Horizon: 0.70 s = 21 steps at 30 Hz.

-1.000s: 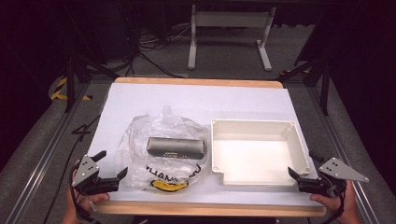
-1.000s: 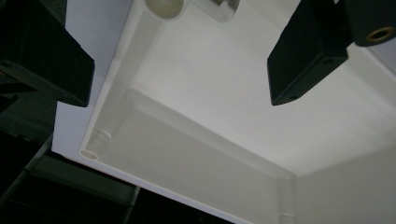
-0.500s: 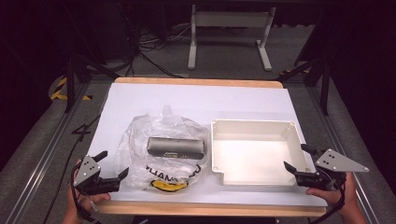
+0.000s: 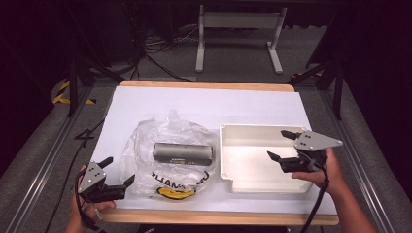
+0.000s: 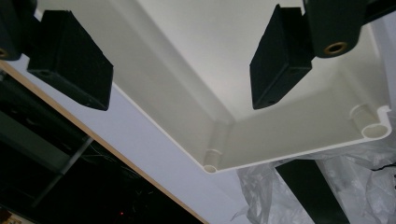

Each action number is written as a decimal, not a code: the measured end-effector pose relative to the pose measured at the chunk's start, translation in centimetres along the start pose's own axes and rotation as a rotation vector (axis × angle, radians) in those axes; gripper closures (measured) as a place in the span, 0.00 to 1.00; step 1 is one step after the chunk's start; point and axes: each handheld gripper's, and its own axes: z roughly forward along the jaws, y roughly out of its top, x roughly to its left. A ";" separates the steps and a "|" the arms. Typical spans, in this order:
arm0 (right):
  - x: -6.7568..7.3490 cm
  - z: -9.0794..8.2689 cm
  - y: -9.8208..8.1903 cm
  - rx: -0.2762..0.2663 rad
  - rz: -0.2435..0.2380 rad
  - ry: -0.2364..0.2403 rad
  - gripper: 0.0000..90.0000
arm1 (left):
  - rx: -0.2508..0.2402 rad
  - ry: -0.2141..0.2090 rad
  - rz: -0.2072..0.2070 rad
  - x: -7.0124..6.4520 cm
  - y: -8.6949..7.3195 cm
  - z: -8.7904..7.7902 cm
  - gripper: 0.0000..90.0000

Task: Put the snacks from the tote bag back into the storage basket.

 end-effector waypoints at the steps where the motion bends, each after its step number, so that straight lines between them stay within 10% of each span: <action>1: 0.0 0.6 0.4 0.009 -0.004 0.023 0.27 | -0.001 -0.002 -0.001 0.0 0.0 0.0 0.05; 21: 0.2 8.3 5.3 0.055 -0.040 0.228 0.36 | -0.002 -0.015 0.006 0.0 0.0 0.1 0.05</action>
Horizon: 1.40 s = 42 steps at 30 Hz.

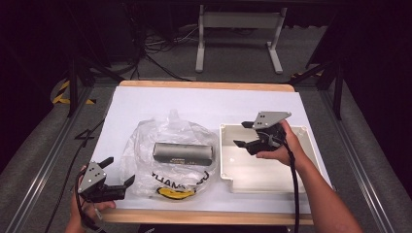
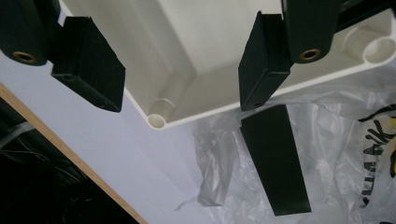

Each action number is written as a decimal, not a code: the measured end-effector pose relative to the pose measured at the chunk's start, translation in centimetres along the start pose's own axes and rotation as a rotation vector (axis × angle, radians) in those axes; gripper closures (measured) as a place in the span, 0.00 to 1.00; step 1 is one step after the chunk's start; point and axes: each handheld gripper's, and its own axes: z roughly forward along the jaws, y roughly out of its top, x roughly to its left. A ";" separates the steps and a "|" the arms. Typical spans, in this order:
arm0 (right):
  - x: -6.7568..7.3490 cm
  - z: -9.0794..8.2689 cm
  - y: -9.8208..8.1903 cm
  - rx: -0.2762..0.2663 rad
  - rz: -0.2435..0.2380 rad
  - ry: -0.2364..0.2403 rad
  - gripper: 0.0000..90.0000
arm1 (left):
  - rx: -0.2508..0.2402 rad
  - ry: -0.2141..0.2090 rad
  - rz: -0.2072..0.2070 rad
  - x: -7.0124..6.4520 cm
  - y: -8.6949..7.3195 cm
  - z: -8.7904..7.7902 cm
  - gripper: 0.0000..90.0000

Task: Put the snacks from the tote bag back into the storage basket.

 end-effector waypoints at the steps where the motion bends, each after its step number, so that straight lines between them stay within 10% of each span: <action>1: 0.1 0.3 0.2 0.003 -0.002 0.011 0.36 | 0.001 -0.001 0.001 0.0 0.0 0.0 0.05; 19: 3.2 7.6 5.2 0.159 -0.212 0.214 0.41 | -0.012 -0.018 -0.010 0.1 0.0 0.0 0.05; 42: 4.3 14.5 6.1 0.405 -0.257 0.339 0.36 | 0.005 -0.020 0.010 -0.2 -0.2 -0.2 0.05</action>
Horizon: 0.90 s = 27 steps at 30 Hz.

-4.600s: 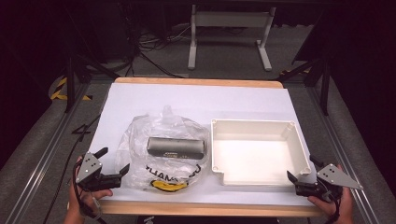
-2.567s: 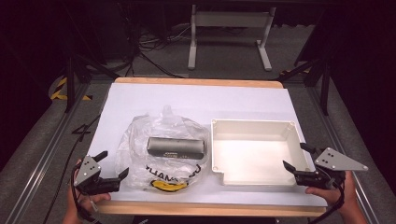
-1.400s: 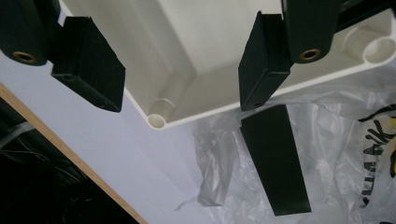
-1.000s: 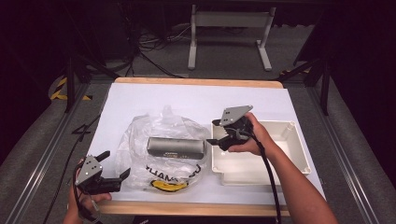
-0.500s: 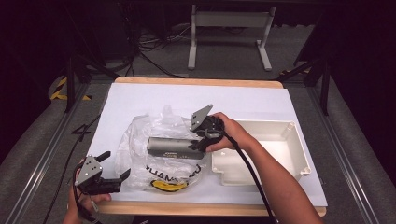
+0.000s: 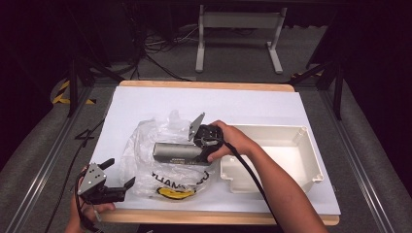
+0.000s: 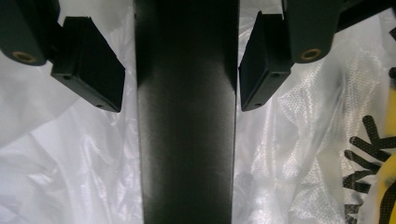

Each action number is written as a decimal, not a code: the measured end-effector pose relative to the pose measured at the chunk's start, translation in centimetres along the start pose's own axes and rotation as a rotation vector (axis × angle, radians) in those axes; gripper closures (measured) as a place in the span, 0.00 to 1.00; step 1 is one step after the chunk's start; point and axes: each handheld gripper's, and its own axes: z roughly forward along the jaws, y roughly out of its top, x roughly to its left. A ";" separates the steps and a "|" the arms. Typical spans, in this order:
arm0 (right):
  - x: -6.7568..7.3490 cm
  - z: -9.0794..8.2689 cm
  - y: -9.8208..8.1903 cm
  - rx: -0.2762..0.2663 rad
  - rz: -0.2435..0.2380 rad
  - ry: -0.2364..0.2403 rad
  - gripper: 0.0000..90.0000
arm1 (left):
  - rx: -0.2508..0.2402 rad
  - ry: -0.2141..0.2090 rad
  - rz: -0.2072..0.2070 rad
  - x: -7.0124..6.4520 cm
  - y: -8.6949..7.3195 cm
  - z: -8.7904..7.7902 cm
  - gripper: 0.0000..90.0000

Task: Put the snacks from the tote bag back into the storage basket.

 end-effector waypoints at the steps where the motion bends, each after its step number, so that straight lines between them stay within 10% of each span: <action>1: 0.0 0.2 0.1 0.023 -0.002 -0.002 0.36 | 0.002 -0.001 0.001 0.0 0.0 0.0 0.05; 11: 0.2 1.2 0.8 0.114 -0.039 -0.006 0.47 | 0.013 0.000 0.006 0.0 -0.1 0.1 0.06; 27: 0.5 -0.3 0.8 0.034 -0.068 -0.033 0.48 | 0.018 -0.002 0.005 0.0 -0.1 0.1 0.06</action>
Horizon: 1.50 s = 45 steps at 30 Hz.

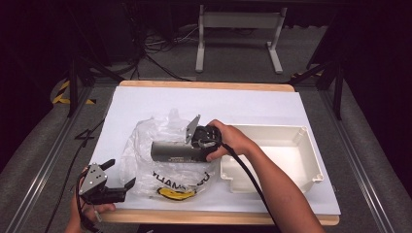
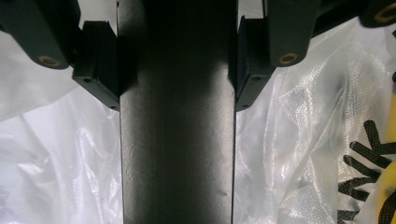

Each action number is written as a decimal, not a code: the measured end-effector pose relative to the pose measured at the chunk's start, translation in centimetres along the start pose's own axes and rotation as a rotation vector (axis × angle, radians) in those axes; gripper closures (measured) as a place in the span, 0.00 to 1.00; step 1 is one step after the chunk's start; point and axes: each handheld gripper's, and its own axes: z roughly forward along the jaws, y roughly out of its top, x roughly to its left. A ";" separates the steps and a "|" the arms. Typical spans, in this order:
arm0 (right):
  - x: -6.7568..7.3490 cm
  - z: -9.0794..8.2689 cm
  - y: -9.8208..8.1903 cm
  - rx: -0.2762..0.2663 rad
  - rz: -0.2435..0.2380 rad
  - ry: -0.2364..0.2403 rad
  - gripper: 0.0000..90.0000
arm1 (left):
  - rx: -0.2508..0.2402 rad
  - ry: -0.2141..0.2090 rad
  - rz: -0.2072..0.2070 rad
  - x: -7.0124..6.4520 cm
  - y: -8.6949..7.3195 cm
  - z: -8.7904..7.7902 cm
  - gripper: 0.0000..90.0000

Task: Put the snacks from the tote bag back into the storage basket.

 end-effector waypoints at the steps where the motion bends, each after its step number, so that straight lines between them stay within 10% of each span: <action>1: 0.1 -0.2 0.0 -0.004 0.001 -0.006 0.48 | 0.001 0.002 0.002 0.0 0.0 0.0 0.06; 45: 1.5 -6.5 0.6 -0.089 -0.049 -0.066 0.48 | 0.012 -0.004 0.005 -0.1 -0.1 0.2 0.06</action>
